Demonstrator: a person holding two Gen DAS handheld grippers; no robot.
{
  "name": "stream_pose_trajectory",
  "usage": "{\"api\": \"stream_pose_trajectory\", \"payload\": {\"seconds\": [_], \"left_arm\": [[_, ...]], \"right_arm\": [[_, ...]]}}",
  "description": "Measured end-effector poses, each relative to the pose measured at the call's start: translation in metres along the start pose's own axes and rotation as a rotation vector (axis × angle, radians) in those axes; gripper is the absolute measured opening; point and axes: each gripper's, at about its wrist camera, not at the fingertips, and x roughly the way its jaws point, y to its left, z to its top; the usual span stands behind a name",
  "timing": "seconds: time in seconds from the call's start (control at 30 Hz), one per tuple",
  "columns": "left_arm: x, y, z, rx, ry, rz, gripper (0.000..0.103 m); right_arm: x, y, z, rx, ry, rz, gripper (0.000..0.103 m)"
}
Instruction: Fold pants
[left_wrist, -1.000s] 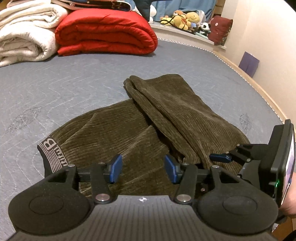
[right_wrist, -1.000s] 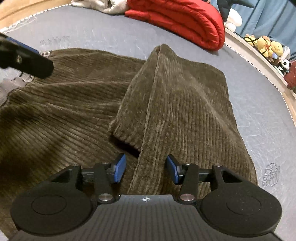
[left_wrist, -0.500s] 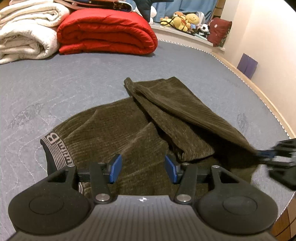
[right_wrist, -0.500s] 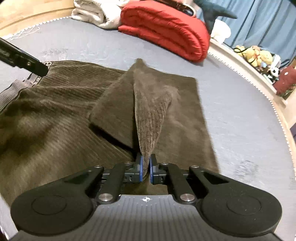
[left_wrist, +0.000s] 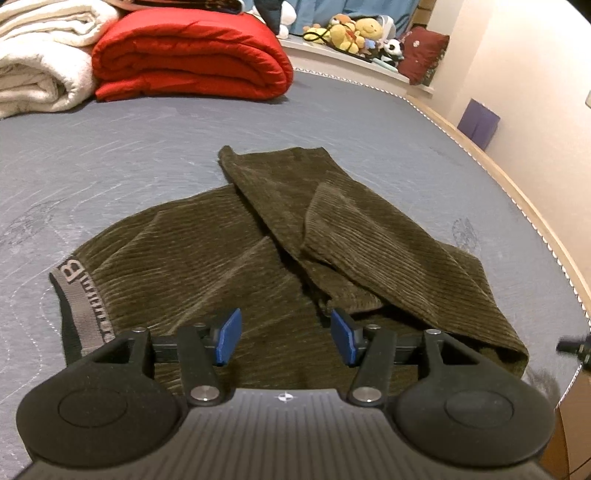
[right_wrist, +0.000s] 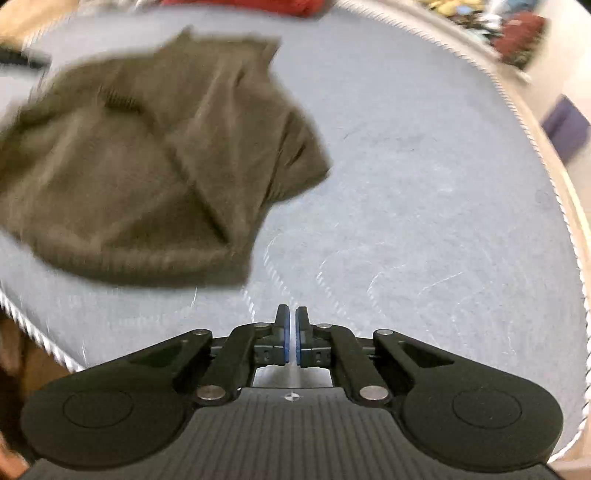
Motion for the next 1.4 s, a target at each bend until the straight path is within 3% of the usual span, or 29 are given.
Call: {"api": "stream_pose_trajectory", "payload": {"seconds": [0.07,0.13,0.2,0.3,0.47,0.6,0.67,0.7,0.73,0.8,0.83,0.93,1.03,1.13,1.23,1.33,1.4], "left_arm": [[0.005,-0.005,-0.002,0.009,0.008,0.004,0.059],[0.009,-0.008,-0.004,0.013,0.018,0.013,0.059],[0.014,-0.008,-0.005,0.011,0.025,0.025,0.059],[0.018,-0.003,-0.006,0.004,0.032,0.041,0.059],[0.025,0.008,-0.005,-0.007,0.045,0.071,0.059],[0.028,0.016,-0.003,-0.016,0.057,0.085,0.06],[0.028,0.018,0.0,-0.017,0.057,0.089,0.06],[0.027,0.018,0.001,-0.02,0.056,0.09,0.06],[0.027,0.018,0.002,-0.021,0.055,0.089,0.06],[0.026,0.017,0.003,-0.016,0.051,0.087,0.061],[0.026,0.017,0.003,-0.016,0.051,0.087,0.061],[0.026,0.014,0.003,-0.02,0.049,0.082,0.061],[0.022,0.014,0.001,-0.045,0.018,0.088,0.061],[0.019,0.013,0.0,-0.049,0.012,0.068,0.061],[0.019,0.012,-0.003,-0.031,0.016,0.064,0.061],[0.022,0.015,-0.007,-0.032,0.033,0.063,0.061],[0.025,0.017,-0.008,-0.033,0.043,0.066,0.061]], "right_arm": [[-0.005,0.006,0.015,0.032,-0.09,0.02,0.013],[-0.003,0.026,0.032,-0.009,-0.17,0.022,0.037],[0.005,0.052,0.05,-0.074,-0.236,0.017,0.051],[0.025,0.088,0.076,-0.146,-0.29,0.058,0.051],[0.073,0.146,0.112,-0.294,-0.29,0.085,0.051],[0.109,0.181,0.121,-0.439,-0.242,0.034,0.051],[0.124,0.193,0.121,-0.509,-0.211,-0.041,0.05],[0.132,0.197,0.12,-0.547,-0.208,-0.083,0.046],[0.138,0.199,0.119,-0.574,-0.199,-0.117,0.031],[0.142,0.196,0.119,-0.584,-0.185,-0.12,0.014],[0.141,0.196,0.121,-0.571,-0.195,-0.111,0.011],[0.116,0.176,0.127,-0.481,-0.265,-0.087,0.01],[0.068,0.125,0.132,-0.285,-0.378,-0.069,0.01],[0.014,0.038,0.115,0.027,-0.499,-0.076,0.01],[-0.018,-0.052,0.069,0.343,-0.557,-0.146,0.01],[-0.026,-0.123,0.003,0.657,-0.502,-0.313,0.009],[-0.014,-0.158,-0.042,0.854,-0.348,-0.4,0.009]]}}
